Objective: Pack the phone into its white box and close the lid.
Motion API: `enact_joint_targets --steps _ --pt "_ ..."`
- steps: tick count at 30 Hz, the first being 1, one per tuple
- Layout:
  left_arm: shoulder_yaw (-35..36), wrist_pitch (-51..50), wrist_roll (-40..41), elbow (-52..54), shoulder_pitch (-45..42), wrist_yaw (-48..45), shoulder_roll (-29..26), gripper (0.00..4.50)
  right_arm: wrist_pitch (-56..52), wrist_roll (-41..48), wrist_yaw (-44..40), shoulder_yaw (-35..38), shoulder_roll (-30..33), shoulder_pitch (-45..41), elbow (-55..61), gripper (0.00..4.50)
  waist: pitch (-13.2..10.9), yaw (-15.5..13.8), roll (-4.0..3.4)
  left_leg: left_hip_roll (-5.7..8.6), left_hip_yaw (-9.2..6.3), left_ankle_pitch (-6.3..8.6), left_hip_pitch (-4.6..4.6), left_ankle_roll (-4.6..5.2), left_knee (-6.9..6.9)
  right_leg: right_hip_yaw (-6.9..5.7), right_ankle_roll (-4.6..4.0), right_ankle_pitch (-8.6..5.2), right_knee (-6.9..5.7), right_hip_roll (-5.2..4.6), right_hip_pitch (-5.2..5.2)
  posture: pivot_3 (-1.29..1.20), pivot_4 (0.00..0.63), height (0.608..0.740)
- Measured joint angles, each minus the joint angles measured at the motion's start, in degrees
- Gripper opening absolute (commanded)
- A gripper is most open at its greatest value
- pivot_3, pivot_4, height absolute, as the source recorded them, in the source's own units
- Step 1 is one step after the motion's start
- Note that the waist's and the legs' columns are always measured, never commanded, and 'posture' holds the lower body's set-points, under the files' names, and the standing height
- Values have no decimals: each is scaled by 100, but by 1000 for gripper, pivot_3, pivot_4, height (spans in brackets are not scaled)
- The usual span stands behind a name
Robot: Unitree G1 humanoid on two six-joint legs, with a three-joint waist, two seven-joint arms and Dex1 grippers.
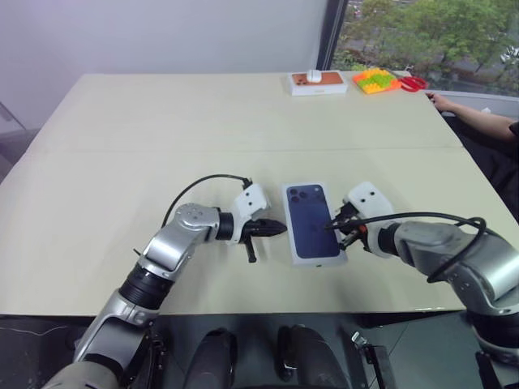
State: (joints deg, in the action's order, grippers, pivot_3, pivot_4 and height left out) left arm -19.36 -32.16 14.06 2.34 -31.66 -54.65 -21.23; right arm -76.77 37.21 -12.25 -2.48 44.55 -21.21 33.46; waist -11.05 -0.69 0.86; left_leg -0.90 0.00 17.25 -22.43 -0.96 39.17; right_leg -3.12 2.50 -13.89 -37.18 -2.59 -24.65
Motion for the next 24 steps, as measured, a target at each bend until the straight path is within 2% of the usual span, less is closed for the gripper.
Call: enact_joint_targets --steps 20,24 --pt "13 1 11 46 24 50 16 0 -113 -335 -244 44 -86 54 31 53 0 0 0 1 0 0 0 0 0 0 0 0 0 0 0 0 150 740" --pt "-60 1 17 166 55 -77 -73 0 -109 -379 -417 63 137 126 163 53 0 -2 0 1 0 0 0 0 0 0 0 0 0 0 0 0 150 740"
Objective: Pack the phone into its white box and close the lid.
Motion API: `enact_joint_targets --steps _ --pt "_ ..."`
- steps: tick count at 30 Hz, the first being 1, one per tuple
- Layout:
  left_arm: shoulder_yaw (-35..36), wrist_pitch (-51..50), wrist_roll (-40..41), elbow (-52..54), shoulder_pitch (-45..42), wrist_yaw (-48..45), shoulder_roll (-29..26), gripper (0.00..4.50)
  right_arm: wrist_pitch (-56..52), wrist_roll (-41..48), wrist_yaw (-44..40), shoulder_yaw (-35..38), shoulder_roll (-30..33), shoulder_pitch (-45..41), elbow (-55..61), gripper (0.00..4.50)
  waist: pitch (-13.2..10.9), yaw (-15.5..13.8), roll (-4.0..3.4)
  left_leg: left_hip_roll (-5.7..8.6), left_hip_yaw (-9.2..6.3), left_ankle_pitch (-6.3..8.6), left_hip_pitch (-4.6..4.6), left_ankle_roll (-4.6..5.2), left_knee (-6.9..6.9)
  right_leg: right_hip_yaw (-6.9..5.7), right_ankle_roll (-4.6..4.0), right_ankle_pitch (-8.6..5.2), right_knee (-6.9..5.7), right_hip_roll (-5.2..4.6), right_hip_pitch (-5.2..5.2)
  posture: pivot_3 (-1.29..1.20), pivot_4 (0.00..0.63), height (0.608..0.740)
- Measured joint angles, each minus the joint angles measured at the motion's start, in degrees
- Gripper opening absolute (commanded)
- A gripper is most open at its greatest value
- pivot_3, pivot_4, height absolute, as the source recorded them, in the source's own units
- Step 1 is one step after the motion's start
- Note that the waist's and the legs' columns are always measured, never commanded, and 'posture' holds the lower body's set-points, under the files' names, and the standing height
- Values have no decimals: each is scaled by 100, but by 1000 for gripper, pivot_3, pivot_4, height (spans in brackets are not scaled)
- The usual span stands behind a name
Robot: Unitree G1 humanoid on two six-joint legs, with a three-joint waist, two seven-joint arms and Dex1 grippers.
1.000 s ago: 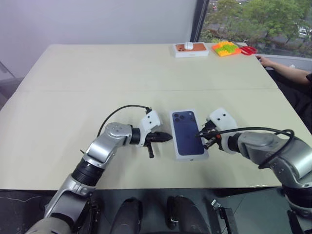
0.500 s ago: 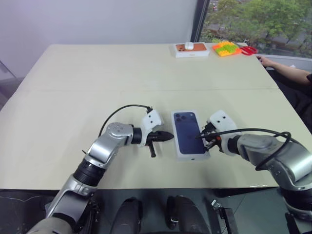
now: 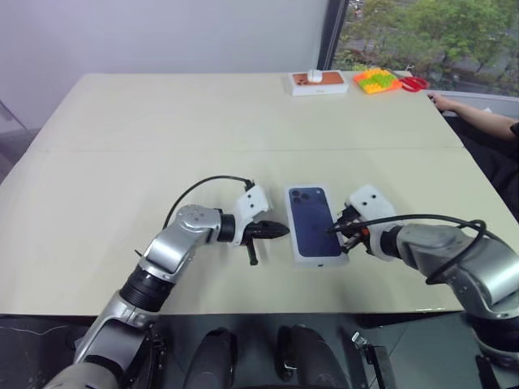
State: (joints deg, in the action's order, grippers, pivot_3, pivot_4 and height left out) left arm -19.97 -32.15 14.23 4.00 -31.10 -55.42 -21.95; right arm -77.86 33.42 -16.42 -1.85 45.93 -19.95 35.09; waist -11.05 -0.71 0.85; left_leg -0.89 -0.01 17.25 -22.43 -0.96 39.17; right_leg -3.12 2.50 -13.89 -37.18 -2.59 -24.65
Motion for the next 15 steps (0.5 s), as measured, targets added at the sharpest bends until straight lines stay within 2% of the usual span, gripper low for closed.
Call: enact_joint_targets --steps 6,10,15 --pt "378 -116 305 -70 -96 -36 4 0 255 3 -518 457 586 229 269 53 0 -3 0 2 -1 0 0 0 2 -1 0 0 0 0 1 0 150 740" --pt "851 -119 435 -534 -615 270 259 0 805 133 -1123 922 794 648 701 53 1 -22 2 7 -10 0 2 0 2 -10 2 0 2 4 8 0 150 740" --pt "509 93 -93 -1211 -1018 670 565 0 1038 280 -1444 825 787 1051 1052 53 2 6 3 16 -1 0 5 0 3 -5 3 0 6 -2 12 0 150 740"
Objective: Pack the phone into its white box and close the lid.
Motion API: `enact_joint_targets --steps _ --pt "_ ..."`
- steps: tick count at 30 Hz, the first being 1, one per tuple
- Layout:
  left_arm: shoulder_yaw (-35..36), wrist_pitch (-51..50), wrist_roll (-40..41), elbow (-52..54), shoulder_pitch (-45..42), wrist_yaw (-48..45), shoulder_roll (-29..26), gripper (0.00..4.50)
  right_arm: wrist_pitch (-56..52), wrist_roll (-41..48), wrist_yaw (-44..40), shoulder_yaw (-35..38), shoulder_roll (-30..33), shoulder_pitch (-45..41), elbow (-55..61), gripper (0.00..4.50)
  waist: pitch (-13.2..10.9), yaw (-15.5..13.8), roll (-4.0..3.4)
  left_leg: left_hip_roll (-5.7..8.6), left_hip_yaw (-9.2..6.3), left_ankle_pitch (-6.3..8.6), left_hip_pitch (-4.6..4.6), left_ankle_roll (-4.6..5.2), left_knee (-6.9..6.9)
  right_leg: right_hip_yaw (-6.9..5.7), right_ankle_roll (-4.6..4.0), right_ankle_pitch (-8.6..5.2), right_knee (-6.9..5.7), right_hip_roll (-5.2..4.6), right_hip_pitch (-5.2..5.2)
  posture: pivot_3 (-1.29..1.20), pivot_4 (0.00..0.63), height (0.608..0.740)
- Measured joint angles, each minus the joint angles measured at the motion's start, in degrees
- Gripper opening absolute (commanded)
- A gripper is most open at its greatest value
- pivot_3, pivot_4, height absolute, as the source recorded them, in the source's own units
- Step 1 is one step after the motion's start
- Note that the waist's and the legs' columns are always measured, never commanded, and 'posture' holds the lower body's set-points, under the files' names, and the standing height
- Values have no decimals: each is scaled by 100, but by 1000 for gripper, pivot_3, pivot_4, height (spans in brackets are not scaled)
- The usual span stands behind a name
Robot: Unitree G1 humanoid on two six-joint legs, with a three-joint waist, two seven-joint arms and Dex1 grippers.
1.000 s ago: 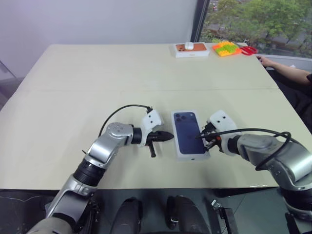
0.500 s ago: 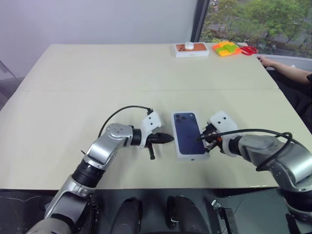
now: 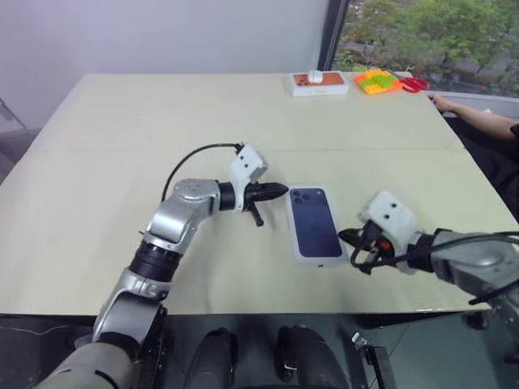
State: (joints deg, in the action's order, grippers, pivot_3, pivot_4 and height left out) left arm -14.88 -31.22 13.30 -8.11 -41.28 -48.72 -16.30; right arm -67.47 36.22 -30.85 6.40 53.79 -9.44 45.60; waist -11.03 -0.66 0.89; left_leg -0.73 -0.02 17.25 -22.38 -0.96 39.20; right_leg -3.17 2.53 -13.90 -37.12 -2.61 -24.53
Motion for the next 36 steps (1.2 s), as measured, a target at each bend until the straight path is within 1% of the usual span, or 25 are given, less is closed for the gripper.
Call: enact_joint_targets --steps 2,5,12,16,19,22,26,28,30,33,36 --pt "-390 99 -367 -356 -71 108 144 0 -36 -43 113 -258 -128 9 0 53 0 -6 0 1 -1 0 1 0 1 0 -1 0 -3 0 1 0 150 740" --pt "-667 135 -611 -543 -199 135 289 0 -186 -121 336 -475 -320 11 -78 53 2 -11 0 -1 -6 0 2 0 2 -2 -1 0 -6 2 0 0 150 740" --pt "-911 3 -915 -488 -297 79 304 0 -366 -175 581 -586 -446 102 -69 53 20 -12 10 -7 -8 0 10 0 2 -2 -1 -1 -3 1 10 0 150 740" --pt "-891 -3 -958 -354 -144 80 280 0 -356 -241 707 -655 -568 138 -63 53 63 -10 24 -11 -9 0 18 0 0 -3 0 -1 -1 2 19 0 150 740" --pt "-532 79 -740 -221 169 156 317 0 -82 -413 819 -635 -729 167 -100 53 61 12 23 -16 -8 0 17 0 0 -1 0 -1 -4 4 15 0 150 740" --pt "197 52 -329 -37 468 309 237 0 530 -624 1071 -189 -1233 43 -260 53 54 30 19 -19 -8 0 6 0 0 0 -1 0 -10 8 -1 0 150 740" --pt "1242 96 72 463 741 449 -364 0 1123 -878 1194 478 -1359 -74 -831 53 56 -2 18 -18 -6 0 7 0 -3 -1 -1 0 -8 6 0 0 150 740" --pt "1658 299 106 537 1247 464 -830 0 1365 -813 1067 892 -1491 7 -1216 53 58 24 8 -18 4 1 15 1 -8 8 -1 0 -8 2 3 0 150 740" --pt "2036 412 121 425 1747 493 -1146 0 1639 -793 938 1235 -1526 74 -1662 53 55 8 8 -18 4 1 12 1 -8 6 -1 0 -7 0 1 0 150 740" --pt "2457 593 206 372 2217 528 -1373 0 2037 -868 753 1398 -1525 132 -2291 53 54 -38 10 -13 1 1 9 1 -4 1 -2 0 -7 -9 3 0 150 740" --pt "2666 733 240 373 2322 559 -1470 0 2233 -941 662 1394 -1525 143 -2585 53 54 -42 9 -10 3 1 8 1 -1 3 -2 0 -6 -12 5 0 150 740"
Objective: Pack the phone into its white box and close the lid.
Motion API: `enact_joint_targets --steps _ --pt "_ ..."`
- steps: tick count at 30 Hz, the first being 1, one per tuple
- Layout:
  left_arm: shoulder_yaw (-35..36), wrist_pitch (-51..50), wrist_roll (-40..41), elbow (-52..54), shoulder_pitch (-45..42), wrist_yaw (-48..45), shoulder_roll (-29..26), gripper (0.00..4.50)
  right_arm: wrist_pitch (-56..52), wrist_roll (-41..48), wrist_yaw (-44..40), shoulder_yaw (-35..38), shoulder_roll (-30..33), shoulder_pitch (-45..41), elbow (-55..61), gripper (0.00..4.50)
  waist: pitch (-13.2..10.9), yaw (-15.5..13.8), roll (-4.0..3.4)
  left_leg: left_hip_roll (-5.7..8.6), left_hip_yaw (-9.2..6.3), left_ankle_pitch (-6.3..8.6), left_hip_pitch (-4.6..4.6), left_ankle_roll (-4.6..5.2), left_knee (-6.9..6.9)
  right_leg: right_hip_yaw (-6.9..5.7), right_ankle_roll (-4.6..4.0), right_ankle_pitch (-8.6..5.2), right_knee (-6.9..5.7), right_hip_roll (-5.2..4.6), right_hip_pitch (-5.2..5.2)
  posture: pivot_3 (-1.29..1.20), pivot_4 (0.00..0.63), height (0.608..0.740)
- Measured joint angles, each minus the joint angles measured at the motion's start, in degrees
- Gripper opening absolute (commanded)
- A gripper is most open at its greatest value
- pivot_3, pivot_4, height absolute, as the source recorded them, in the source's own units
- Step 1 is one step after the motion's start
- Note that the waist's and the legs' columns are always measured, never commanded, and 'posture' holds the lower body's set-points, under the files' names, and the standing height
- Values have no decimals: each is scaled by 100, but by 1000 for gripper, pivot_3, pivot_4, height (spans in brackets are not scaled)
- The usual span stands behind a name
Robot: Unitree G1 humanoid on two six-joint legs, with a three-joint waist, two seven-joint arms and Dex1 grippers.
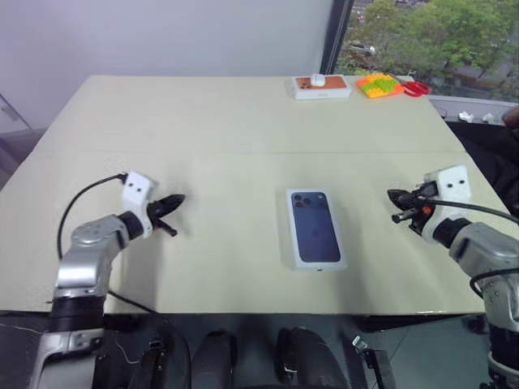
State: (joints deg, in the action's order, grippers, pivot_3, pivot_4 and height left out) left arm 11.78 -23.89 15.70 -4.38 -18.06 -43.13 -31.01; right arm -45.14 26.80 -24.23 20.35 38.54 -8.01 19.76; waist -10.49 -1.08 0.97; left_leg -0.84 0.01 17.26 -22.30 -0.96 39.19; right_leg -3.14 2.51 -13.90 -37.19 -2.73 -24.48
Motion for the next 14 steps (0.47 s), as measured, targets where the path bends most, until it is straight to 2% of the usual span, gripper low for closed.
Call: enact_joint_targets --steps 5,14 --pt "102 66 23 182 340 173 -51 0 233 -100 -314 -264 66 -68 -206 53 -1 81 -2 -11 4 1 7 1 -4 6 0 0 -1 7 -1 0 150 740" --pt "181 62 177 291 492 440 -52 0 426 -260 -490 -523 80 -269 -417 53 -1 39 -4 -9 2 0 7 1 -4 4 -2 1 -5 8 -1 0 150 740"
